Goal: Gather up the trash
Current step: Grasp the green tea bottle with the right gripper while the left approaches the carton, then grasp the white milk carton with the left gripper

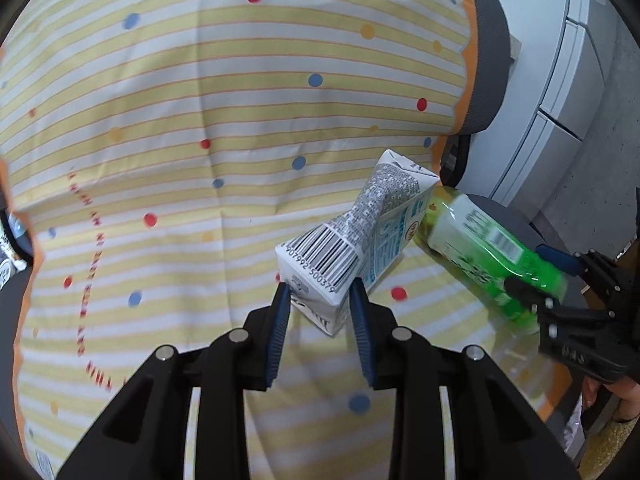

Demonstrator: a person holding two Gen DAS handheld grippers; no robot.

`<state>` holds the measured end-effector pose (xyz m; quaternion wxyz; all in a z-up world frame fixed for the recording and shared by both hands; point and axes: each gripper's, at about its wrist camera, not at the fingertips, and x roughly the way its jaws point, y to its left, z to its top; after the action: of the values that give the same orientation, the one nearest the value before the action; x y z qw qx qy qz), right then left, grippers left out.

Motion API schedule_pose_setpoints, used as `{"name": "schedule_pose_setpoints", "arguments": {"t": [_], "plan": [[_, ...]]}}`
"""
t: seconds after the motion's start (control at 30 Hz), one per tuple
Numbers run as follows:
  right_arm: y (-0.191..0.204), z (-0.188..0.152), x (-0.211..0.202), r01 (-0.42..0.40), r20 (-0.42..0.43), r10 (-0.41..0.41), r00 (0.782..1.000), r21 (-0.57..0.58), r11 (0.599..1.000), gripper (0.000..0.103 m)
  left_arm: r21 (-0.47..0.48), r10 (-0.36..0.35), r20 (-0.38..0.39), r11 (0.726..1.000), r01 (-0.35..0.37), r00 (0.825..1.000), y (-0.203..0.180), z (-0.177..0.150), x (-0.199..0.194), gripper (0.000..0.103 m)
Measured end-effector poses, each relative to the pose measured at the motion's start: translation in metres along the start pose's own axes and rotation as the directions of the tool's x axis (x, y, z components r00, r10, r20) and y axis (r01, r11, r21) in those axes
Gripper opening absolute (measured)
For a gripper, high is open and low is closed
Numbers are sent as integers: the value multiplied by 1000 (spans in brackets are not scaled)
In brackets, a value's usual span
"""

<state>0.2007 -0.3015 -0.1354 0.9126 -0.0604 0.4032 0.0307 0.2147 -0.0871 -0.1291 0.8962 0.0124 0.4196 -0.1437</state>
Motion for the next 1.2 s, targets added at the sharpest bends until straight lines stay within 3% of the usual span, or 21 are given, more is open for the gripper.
{"name": "schedule_pose_setpoints", "arguments": {"t": [0.3,0.6,0.7,0.9,0.97,1.2], "plan": [[18,-54,-64,-5,-63,10,998,78,997,58,-7,35,-4,999,-35,999,-6,-50,-44,29],[24,-84,-100,-42,-105,55,993,124,991,59,-38,13,-110,999,-17,994,-13,-88,-66,30],[28,-81,-100,-48,-99,59,993,108,993,59,-42,-30,-148,999,24,988,-18,-92,-65,40],[31,-74,-91,-72,-105,81,991,90,993,63,17,-81,-110,996,84,991,-27,-91,-65,52],[31,-72,-90,-75,-97,84,992,89,993,68,34,-85,-90,996,88,992,-28,-89,-66,62],[27,-68,-88,-79,-84,86,993,86,993,73,96,-70,-44,993,74,997,-31,-73,-55,67]]}}
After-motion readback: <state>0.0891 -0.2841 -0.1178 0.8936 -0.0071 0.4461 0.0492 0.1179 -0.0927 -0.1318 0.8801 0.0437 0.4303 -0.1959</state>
